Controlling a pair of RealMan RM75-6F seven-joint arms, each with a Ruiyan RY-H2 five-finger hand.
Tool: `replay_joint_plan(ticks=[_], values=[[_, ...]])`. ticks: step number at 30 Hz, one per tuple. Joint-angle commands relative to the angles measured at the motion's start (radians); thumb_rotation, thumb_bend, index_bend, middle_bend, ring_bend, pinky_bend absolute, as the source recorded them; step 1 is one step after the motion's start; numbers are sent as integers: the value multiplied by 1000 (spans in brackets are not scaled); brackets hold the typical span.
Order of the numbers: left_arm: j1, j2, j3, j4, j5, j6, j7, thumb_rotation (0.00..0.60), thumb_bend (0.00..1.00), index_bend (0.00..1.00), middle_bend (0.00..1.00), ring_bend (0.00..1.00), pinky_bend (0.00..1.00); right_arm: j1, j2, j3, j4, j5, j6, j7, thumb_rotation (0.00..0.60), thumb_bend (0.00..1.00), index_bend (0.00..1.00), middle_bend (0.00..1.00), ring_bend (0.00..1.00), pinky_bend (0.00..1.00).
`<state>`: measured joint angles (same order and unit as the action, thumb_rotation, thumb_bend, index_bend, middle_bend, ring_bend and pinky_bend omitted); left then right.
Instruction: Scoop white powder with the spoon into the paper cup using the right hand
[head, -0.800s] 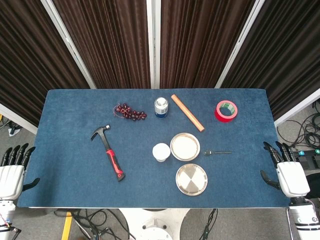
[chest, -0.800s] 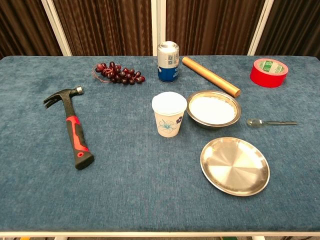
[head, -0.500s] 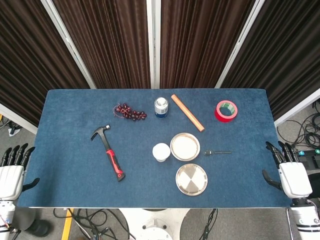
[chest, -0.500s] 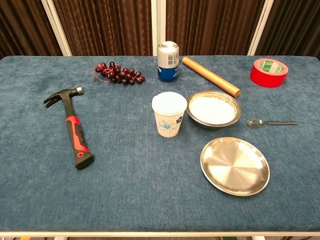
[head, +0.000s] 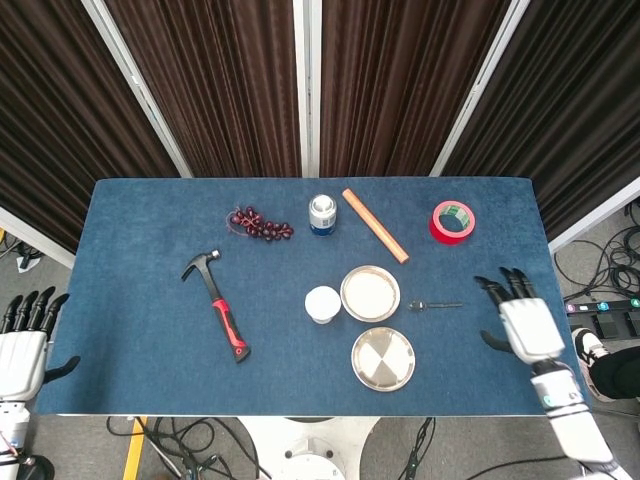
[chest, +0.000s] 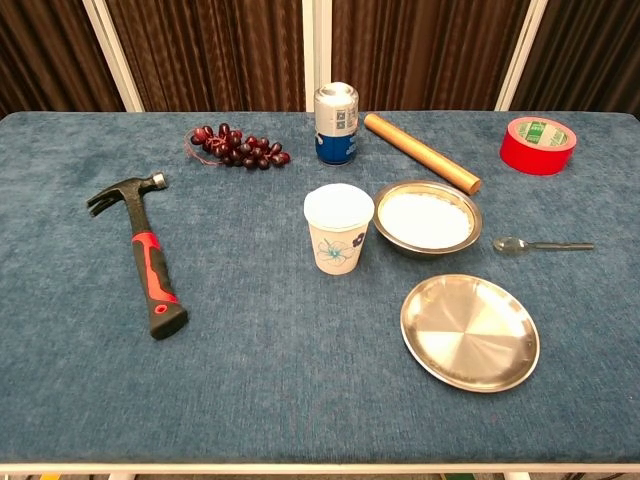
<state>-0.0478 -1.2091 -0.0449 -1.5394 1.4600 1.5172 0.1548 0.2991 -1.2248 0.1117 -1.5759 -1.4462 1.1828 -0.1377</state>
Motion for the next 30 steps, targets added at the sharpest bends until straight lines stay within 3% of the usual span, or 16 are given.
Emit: replay_joint_plan(ticks=[1, 8, 13, 19, 30], values=[[-1, -2, 1, 1, -1, -2, 1, 600, 68, 186, 170, 43, 51, 101, -98, 25, 102, 80, -141, -68, 600, 87, 205, 284, 0, 0], [-3, -6, 1, 11, -5, -10, -3, 600, 68, 186, 170, 43, 51, 179, -235, 17, 290, 122, -244, -108, 600, 203, 351, 338, 24, 0], [-4, -13, 2, 23, -9, -18, -6, 600, 68, 186, 170, 43, 51, 205, -299, 8, 387, 134, -275, -106, 600, 224, 410, 376, 49, 0], [-7, -16, 1, 28, -12, -24, -6, 600, 68, 186, 170, 43, 51, 221, -342, -1, 461, 126, -280, -81, 600, 228, 415, 447, 111, 0], [-14, -23, -2, 41, -19, -35, -13, 600, 68, 186, 170, 43, 51, 245, -375, -16, 525, 112, -299, -36, 600, 268, 428, 481, 127, 0]])
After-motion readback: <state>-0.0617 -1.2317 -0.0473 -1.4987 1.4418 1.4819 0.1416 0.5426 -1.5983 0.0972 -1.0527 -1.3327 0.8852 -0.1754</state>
